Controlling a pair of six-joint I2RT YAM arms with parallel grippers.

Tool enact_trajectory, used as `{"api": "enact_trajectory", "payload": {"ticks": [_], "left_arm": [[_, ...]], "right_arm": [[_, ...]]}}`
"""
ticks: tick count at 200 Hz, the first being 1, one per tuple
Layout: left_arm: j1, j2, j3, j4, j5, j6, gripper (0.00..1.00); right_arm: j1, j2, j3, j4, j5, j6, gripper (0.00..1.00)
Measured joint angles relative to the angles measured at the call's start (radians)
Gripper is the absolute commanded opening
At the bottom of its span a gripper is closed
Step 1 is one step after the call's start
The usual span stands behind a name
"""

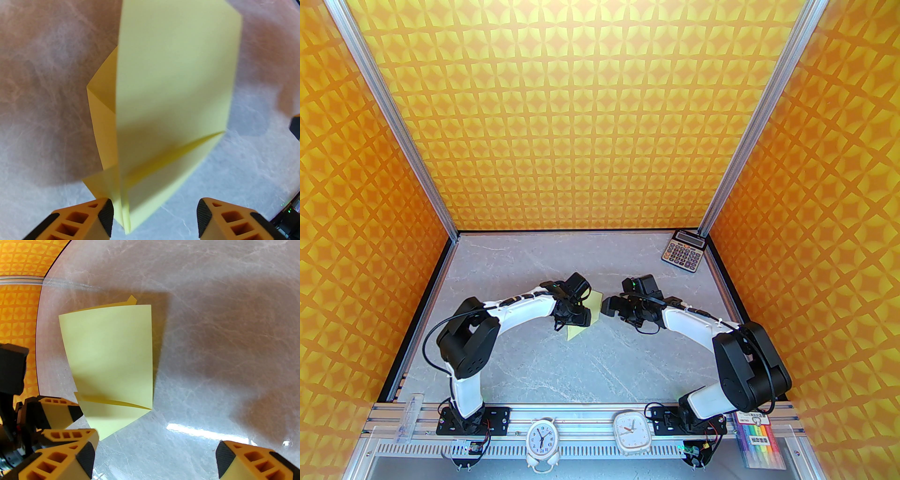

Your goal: Fold a paper plane with a square sheet of paper (fold left side to right side)

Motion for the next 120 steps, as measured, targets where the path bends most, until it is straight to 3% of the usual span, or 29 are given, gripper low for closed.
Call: {"api": "enact_trajectory", "payload": {"ticks": [41,57,89,120], "left_arm": [[0.019,0.013,0.000,0.000,0.000,0.007,0.63],[0.019,0.010,0.000,-0.001,-0.001,0.007,0.64],[0.034,-0.045,-0.023,-0.001,-0.001,0.007,0.64],[0.062,-0.072,-0.034,0.005,0.003,0.007,0.66]], "right_arm": [[0.003,0.002,0.000,0.000,0.000,0.000,0.89],[0.007,0.013,0.000,0.006,-0.004,-0.002,0.82],[0.043,0.068,0.005,0.029,-0.024,0.004,0.53],[0.101,0.142,0.035,0.052,-0.037,0.015,0.51]]}}
